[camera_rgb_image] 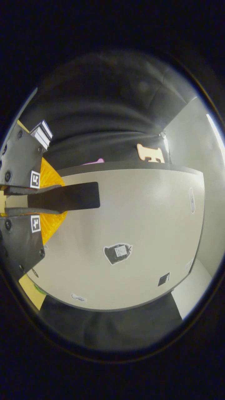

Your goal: Open the shoe cabinet door, grab the shoes and put them into the shoe cabinet, then close the shoe cabinet door.

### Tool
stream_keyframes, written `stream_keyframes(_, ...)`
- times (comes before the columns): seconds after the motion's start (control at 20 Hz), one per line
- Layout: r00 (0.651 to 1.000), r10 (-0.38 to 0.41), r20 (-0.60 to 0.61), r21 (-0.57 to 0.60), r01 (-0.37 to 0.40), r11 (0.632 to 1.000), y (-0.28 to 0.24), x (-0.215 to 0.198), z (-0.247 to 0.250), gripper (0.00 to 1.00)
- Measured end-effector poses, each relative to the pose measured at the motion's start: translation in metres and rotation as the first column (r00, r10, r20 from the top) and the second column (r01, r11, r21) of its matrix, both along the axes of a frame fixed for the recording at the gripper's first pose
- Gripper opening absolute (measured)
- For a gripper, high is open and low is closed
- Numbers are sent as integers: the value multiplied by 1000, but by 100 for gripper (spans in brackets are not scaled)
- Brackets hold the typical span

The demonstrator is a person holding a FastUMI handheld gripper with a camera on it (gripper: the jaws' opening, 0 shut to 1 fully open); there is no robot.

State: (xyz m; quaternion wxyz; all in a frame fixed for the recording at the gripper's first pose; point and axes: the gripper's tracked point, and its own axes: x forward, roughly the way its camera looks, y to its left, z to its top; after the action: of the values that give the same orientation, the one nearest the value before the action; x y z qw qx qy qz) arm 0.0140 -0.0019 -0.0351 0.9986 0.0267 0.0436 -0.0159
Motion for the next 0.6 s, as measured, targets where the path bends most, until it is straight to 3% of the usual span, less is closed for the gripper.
stream_keyframes(0.6, 1000, 4, 15, -19, -4, 1000, -14, -48, 7, 16)
